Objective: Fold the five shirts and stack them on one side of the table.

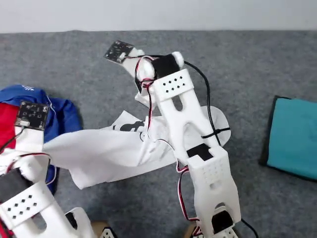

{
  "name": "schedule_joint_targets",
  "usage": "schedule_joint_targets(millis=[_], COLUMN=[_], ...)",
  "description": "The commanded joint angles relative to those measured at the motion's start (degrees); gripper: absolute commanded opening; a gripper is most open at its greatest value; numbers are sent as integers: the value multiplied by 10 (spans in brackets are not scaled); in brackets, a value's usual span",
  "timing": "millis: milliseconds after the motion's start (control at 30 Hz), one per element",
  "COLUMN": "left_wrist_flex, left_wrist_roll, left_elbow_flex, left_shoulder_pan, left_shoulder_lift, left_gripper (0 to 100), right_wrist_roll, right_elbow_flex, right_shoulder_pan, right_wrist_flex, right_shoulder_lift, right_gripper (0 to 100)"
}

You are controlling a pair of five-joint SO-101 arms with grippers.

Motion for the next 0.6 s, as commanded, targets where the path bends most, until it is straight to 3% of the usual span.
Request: schedule_joint_targets(millis=[0,233,400,567], left_wrist_flex=[-1,-2,-2,-2], left_wrist_roll=[-24,-30,-30,-30], left_elbow_flex=[7,21,21,21], left_shoulder_pan=[-20,-24,-23,-22], left_shoulder_lift=[-10,-10,-8,-9], left_gripper=[5,5,5,5], right_wrist_roll=[-7,-7,-6,-6], right_elbow_flex=[25,213,367,469], right_shoulder_pan=[29,38,42,22], right_wrist_flex=[25,25,25,23], right_shoulder_lift=[-41,-164,-271,-320], right_gripper=[169,174,268,260])
